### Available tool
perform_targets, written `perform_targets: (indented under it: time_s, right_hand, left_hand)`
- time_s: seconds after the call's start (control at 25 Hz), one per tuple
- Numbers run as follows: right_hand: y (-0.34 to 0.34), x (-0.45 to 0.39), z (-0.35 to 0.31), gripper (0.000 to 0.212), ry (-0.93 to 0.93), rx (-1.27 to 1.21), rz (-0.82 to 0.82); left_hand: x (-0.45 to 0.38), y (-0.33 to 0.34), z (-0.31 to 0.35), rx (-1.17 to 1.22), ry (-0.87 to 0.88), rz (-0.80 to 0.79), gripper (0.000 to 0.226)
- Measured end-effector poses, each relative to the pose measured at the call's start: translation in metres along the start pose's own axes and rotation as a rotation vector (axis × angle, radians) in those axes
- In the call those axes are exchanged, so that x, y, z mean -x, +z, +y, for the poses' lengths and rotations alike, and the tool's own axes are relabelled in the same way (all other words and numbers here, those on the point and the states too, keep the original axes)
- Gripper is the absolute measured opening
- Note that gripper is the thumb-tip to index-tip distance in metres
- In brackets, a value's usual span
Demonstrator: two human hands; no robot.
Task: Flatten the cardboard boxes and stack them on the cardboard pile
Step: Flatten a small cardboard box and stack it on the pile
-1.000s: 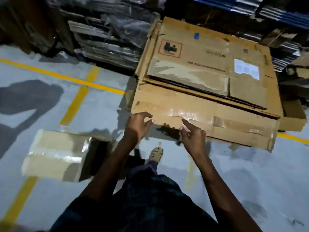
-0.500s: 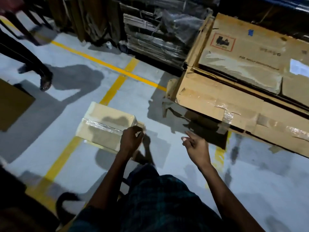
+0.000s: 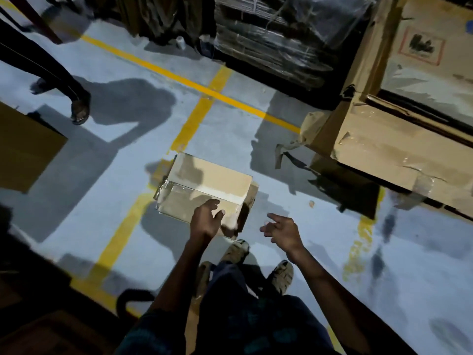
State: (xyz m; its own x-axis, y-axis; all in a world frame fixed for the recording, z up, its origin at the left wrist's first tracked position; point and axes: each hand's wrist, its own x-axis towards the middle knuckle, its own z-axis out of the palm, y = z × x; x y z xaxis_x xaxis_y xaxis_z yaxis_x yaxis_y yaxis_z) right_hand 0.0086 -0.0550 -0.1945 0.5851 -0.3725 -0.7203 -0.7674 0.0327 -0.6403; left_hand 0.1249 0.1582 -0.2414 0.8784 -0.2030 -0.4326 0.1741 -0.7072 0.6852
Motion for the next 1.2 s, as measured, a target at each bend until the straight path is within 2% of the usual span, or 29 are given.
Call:
perform_targets:
  time_s: [0.12, 0.32, 0.44, 0.56, 0.68, 0.8, 0.92, 0.96, 1.08, 1.12, 1.2]
  right_hand:
    - [0.036, -0.018, 0.002, 0.030, 0.129, -0.020, -0.023]
    - [0.081, -0.044, 0.016, 0.040, 0.212, -0.073, 0.053]
    - [0.104, -0.050, 0.019, 0.050, 0.301, -0.095, 0.005]
    - [0.126, -0.049, 0.011, 0.056, 0.323, -0.116, -0.055]
    - [0.149, -0.045, 0.008, 0.069, 0.375, -0.193, -0.034]
    - [0.166, -0.041, 0.015, 0.089, 0.413, -0.199, 0.054]
    - [0.167, -0.040, 0.016, 0.055, 0.425, -0.285, -0.030]
    - [0.163, -0.039, 0.016, 0.052, 0.414, -0.293, -0.023]
    - [0.147, -0.038, 0.010, 0.082, 0.251, -0.286, 0.034]
    - [0.138, -0.039, 0.008, 0.082, 0.196, -0.277, 0.086]
    - [0.118, -0.036, 0.003, 0.063, 0.108, -0.317, 0.170]
  left_hand:
    - [-0.026, -0.013, -0.020, -0.060, 0.025, 0.010, 0.043]
    - [-0.061, -0.025, -0.048, -0.065, 0.037, 0.044, 0.081]
    - [-0.072, -0.036, -0.071, -0.060, -0.078, 0.120, 0.098]
    - [-0.078, -0.055, -0.087, -0.171, -0.218, 0.208, 0.104]
    - [-0.087, -0.065, -0.115, -0.162, -0.328, 0.193, 0.111]
    - [-0.093, -0.066, -0.148, -0.048, -0.411, 0.104, 0.102]
    - [-0.113, -0.052, -0.203, 0.010, -0.406, 0.106, 0.093]
    - [-0.114, -0.051, -0.210, 0.022, -0.376, 0.119, 0.094]
    - [-0.095, -0.065, -0.172, 0.063, -0.299, 0.221, 0.092]
    - [-0.088, -0.069, -0.153, 0.101, -0.274, 0.245, 0.088]
    - [-0.078, -0.069, -0.120, 0.221, -0.202, 0.266, 0.079]
